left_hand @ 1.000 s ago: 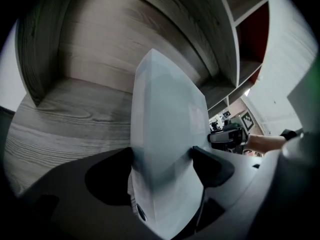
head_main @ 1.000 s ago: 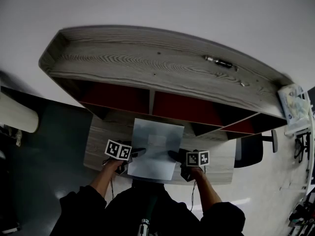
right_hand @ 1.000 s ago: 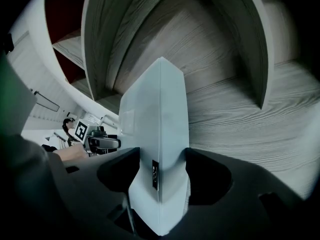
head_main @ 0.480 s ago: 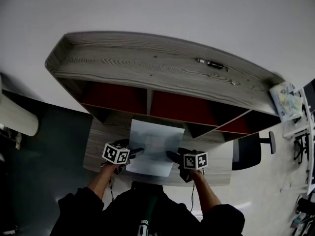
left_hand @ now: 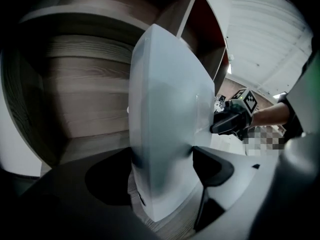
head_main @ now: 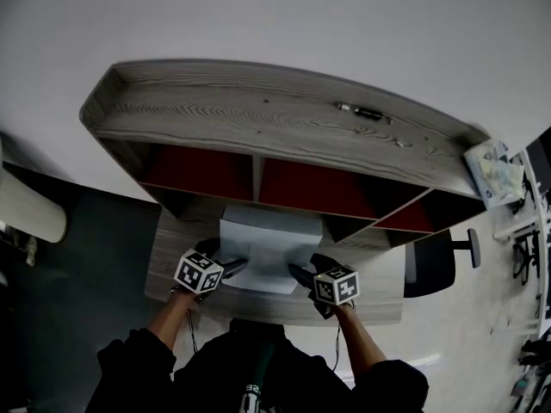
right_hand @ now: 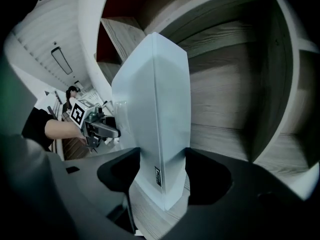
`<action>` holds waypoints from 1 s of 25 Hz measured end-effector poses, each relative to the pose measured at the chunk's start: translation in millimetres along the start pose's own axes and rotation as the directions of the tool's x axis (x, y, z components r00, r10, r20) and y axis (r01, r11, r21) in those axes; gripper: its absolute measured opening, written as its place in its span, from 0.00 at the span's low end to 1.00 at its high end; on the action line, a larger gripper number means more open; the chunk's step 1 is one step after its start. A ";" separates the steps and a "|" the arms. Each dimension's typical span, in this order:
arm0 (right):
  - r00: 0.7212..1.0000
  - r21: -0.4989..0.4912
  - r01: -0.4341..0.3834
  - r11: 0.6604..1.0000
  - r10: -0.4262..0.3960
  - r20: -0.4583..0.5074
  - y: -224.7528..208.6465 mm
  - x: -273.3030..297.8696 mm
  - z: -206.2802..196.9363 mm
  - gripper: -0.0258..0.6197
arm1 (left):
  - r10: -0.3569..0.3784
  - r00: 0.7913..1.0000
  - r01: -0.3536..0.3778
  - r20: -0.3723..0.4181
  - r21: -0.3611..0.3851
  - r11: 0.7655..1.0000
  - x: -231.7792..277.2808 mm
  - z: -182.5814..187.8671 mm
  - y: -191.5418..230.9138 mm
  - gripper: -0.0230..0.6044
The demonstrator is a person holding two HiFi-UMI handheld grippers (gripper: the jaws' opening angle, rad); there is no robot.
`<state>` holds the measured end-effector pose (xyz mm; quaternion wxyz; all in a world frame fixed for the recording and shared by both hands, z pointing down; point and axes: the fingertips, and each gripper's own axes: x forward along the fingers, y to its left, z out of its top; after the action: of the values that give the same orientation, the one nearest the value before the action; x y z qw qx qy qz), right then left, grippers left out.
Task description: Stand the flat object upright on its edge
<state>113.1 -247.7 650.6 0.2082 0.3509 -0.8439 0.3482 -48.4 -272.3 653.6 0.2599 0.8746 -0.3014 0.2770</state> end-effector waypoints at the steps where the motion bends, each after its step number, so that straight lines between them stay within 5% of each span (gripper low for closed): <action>1: 1.000 -0.014 0.001 1.000 -0.001 0.007 2.0 -1.2 3.3 0.44 | 0.007 1.000 -0.007 0.004 0.024 1.000 -0.7 3.7 0.4 0.63; 14: 0.987 -0.227 0.150 0.962 -0.131 0.096 -7.3 1.1 27.6 0.44 | 0.096 0.994 -0.102 0.047 0.140 0.985 3.0 22.6 15.4 0.63; 25: 0.981 -0.243 0.188 0.952 -0.170 0.095 -19.2 11.9 32.4 0.44 | 0.107 0.994 -0.110 0.026 0.173 0.979 17.3 28.5 29.5 0.63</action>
<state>115.8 -286.6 644.4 0.2508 0.4093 -0.8529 0.2054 -47.4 -316.8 652.9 0.1643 0.8785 -0.3253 0.3089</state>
